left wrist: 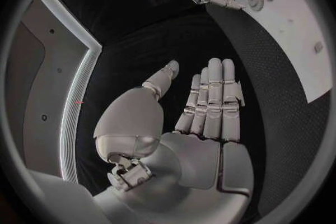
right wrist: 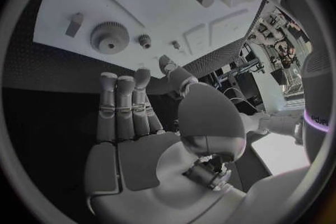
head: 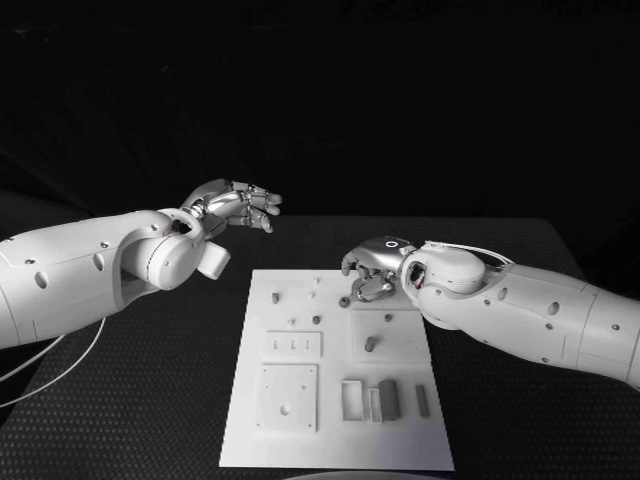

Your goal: Assemble the parts on the task board

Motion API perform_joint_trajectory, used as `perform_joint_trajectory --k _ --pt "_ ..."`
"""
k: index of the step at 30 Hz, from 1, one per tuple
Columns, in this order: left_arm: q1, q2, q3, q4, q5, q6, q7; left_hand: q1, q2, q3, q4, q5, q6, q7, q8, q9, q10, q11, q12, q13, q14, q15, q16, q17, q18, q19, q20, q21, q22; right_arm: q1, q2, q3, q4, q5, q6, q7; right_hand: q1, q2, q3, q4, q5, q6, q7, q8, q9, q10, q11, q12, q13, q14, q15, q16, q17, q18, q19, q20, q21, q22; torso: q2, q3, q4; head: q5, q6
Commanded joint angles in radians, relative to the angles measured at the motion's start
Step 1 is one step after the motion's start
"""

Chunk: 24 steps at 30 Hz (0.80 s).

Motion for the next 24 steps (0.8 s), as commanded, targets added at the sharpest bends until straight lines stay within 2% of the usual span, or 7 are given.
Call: perform_joint_trajectory --k 1,2,9,13,14,19,24 --pt "0.003 0.003 0.001 -0.003 -0.004 0.016 0.011 -0.002 -0.003 -0.005 0.001 -0.005 -0.001 0.006 -0.006 -0.001 -0.005 0.001 -0.004 -0.001 0.002 -0.003 0.006 0.001 0.004 0.006 -0.004 -0.003 0.001 -0.002 0.005 -0.003 -0.005 -0.045 0.03 -0.019 0.0 0.013 -0.001 -0.005 0.002 0.012 -0.002 -0.004 -0.003 0.005 -0.006 0.008 0.005 0.013 -0.006 0.008 0.004 0.024 0.003 -0.008 0.011 0.024 0.001 -0.0007 0.0 0.004 -0.026" --pt "0.003 0.003 0.001 -0.003 -0.004 0.015 0.011 -0.002 -0.004 -0.005 0.001 -0.005 -0.001 0.006 -0.006 -0.001 -0.005 0.001 -0.004 -0.001 0.002 -0.003 0.006 0.001 0.004 0.006 -0.004 -0.003 0.001 -0.002 0.006 -0.003 -0.005 -0.046 0.031 -0.019 0.0 0.015 -0.001 -0.005 0.002 0.014 -0.003 -0.004 -0.003 0.007 -0.007 0.009 0.006 0.014 -0.006 0.01 0.005 0.024 0.004 -0.009 0.014 0.024 0.001 -0.0009 0.0001 0.003 -0.032" --pt "0.006 0.007 0.001 -0.006 -0.004 0.015 0.01 -0.002 -0.003 -0.005 0.001 -0.005 -0.001 0.007 -0.006 -0.001 -0.005 0.001 -0.004 -0.001 0.002 -0.003 0.006 0.001 0.003 0.007 -0.005 -0.004 0.001 -0.007 0.019 -0.008 -0.018 -0.051 0.036 -0.02 -0.002 0.024 0.0 -0.006 0.002 0.033 -0.009 -0.006 -0.008 0.024 -0.014 0.022 0.017 0.029 -0.013 0.028 0.017 0.024 0.013 -0.019 0.039 0.023 0.002 -0.0013 0.0009 0.003 -0.034" --pt "0.008 0.009 0.001 -0.007 -0.004 0.015 0.01 -0.002 -0.003 -0.005 0.001 -0.005 -0.001 0.007 -0.006 -0.002 -0.006 0.001 -0.004 -0.001 0.002 -0.003 0.006 0.002 0.003 0.007 -0.005 -0.004 0.001 -0.009 0.026 -0.009 -0.029 -0.055 0.032 -0.022 -0.002 0.028 0.0 -0.006 0.002 0.036 -0.01 -0.007 -0.01 0.027 -0.015 0.025 0.02 0.031 -0.014 0.032 0.019 0.024 0.015 -0.021 0.045 0.023 0.002 -0.0015 0.0018 0.004 -0.045" --pt "0.009 0.009 0.001 -0.007 -0.004 0.015 0.01 -0.002 -0.003 -0.005 0.001 -0.005 -0.001 0.007 -0.006 -0.002 -0.006 0.001 -0.004 -0.001 0.002 -0.003 0.006 0.002 0.003 0.007 -0.005 -0.004 0.001 -0.009 0.028 -0.009 -0.031 -0.058 0.03 -0.023 -0.002 0.028 0.0 -0.007 0.002 0.036 -0.01 -0.008 -0.01 0.028 -0.015 0.026 0.021 0.032 -0.014 0.033 0.02 0.024 0.015 -0.022 0.046 0.023 0.003 -0.0018 0.0023 0.005 -0.052" --pt "0.014 0.012 0.001 -0.007 -0.004 0.015 0.011 -0.002 -0.003 -0.005 0.001 -0.006 -0.001 0.007 -0.006 -0.002 -0.006 0.001 -0.004 -0.001 0.002 -0.003 0.007 0.002 0.003 0.007 -0.006 -0.004 0.001 -0.02 0.04 -0.01 -0.049 -0.063 0.029 -0.024 -0.002 0.031 0.001 -0.007 0.002 0.041 -0.01 -0.01 -0.013 0.033 -0.015 0.031 0.027 0.037 -0.015 0.04 0.026 0.024 0.018 -0.026 0.055 0.023 0.004 -0.0024 0.0029 0.008 -0.058" --pt "0.018 0.013 0.001 -0.007 -0.004 0.015 0.011 -0.002 -0.003 -0.005 0.001 -0.006 -0.001 0.007 -0.006 -0.002 -0.006 0.001 -0.004 -0.001 0.002 -0.003 0.007 0.002 0.002 0.007 -0.006 -0.004 0.001 -0.03 0.045 -0.01 -0.06 -0.067 0.031 -0.024 -0.001 0.032 0.001 -0.008 0.002 0.044 -0.011 -0.011 -0.014 0.035 -0.016 0.035 0.031 0.039 -0.016 0.043 0.029 0.024 0.019 -0.028 0.06 0.023 0.004 -0.002 0.0043 0.013 -0.079"
